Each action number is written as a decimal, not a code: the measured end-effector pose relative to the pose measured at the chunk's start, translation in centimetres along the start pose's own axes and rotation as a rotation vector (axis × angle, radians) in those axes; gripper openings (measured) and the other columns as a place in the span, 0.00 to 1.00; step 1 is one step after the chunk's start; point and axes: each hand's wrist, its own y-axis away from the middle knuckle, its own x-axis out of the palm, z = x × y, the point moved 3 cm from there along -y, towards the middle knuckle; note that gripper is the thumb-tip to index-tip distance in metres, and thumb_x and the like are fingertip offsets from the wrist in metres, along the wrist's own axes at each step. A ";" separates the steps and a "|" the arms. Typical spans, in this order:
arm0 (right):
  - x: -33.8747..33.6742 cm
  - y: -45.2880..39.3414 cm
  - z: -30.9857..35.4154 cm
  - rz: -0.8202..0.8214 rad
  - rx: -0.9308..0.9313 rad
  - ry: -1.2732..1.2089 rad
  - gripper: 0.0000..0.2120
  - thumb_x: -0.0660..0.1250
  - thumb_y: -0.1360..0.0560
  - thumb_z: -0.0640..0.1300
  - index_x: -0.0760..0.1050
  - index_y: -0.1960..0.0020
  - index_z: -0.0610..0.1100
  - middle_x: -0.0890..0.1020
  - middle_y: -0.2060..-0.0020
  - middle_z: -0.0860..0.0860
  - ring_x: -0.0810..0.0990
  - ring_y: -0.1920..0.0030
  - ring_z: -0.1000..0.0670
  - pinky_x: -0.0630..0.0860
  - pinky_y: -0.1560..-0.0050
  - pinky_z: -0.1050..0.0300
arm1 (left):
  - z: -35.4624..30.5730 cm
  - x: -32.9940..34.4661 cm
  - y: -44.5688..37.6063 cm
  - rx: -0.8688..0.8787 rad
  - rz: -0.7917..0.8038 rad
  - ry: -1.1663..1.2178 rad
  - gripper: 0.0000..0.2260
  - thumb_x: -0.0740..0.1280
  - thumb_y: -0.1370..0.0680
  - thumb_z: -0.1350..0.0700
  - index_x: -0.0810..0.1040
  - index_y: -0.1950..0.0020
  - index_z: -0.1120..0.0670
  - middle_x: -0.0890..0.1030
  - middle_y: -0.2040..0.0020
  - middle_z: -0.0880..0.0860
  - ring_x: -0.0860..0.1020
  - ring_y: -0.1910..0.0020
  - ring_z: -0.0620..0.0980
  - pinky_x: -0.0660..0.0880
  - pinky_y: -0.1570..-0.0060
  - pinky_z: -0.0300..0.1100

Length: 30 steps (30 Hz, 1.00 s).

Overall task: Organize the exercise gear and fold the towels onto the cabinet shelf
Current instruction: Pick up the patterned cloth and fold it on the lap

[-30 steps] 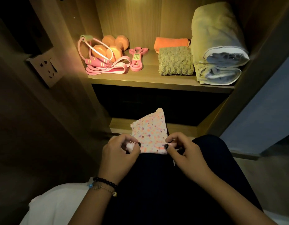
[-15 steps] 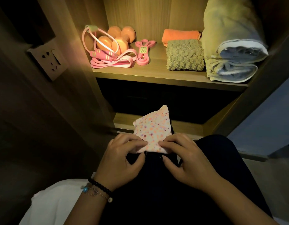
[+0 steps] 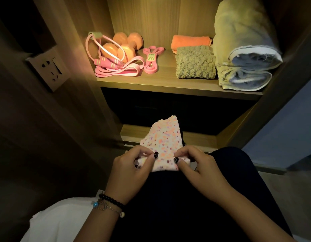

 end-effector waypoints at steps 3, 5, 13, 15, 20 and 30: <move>0.4 0.0 0.2 -0.057 -0.075 0.115 0.05 0.67 0.24 0.42 0.75 0.52 0.52 0.77 0.54 0.57 0.76 0.52 0.57 0.75 0.55 0.58 | 0.4 0.2 -0.4 -0.063 -0.021 -0.089 0.03 0.72 0.27 0.51 0.80 0.56 0.48 0.81 0.58 0.41 0.78 0.58 0.39 0.74 0.62 0.35; 0.4 0.2 0.5 -0.122 -0.214 0.257 0.05 0.67 0.25 0.40 0.77 0.51 0.48 0.75 0.52 0.56 0.75 0.51 0.55 0.74 0.54 0.60 | 0.4 0.1 -0.6 -0.025 -0.043 -0.150 0.05 0.74 0.28 0.52 0.79 0.56 0.47 0.79 0.56 0.41 0.77 0.55 0.39 0.72 0.60 0.31; 0.3 1.2 0.6 -0.024 -0.367 0.388 0.12 0.64 0.25 0.48 0.78 0.43 0.47 0.77 0.48 0.54 0.74 0.45 0.54 0.71 0.46 0.57 | -0.2 -0.3 0.0 0.276 0.057 -0.154 0.10 0.67 0.25 0.48 0.83 0.48 0.50 0.81 0.50 0.40 0.77 0.48 0.41 0.77 0.51 0.51; 0.4 0.9 0.4 0.004 -0.325 0.405 0.13 0.62 0.24 0.50 0.76 0.43 0.48 0.75 0.47 0.55 0.73 0.45 0.55 0.70 0.45 0.58 | -0.2 -0.5 0.4 0.267 0.097 -0.124 0.13 0.69 0.26 0.46 0.82 0.46 0.50 0.80 0.48 0.40 0.77 0.46 0.42 0.77 0.49 0.52; 0.5 -0.1 0.6 0.006 -0.273 0.391 0.11 0.56 0.21 0.54 0.74 0.48 0.50 0.70 0.54 0.60 0.69 0.52 0.58 0.65 0.51 0.63 | -0.5 -0.6 0.3 0.211 0.110 -0.181 0.13 0.64 0.24 0.45 0.81 0.45 0.48 0.79 0.48 0.39 0.76 0.46 0.39 0.77 0.48 0.49; 0.5 -0.1 0.5 -0.062 -0.091 0.161 0.07 0.64 0.23 0.53 0.75 0.53 0.51 0.76 0.57 0.58 0.74 0.55 0.57 0.74 0.57 0.57 | -1.2 -0.3 0.2 -0.095 0.037 -0.143 0.05 0.71 0.26 0.51 0.78 0.52 0.45 0.80 0.54 0.40 0.75 0.53 0.31 0.71 0.61 0.26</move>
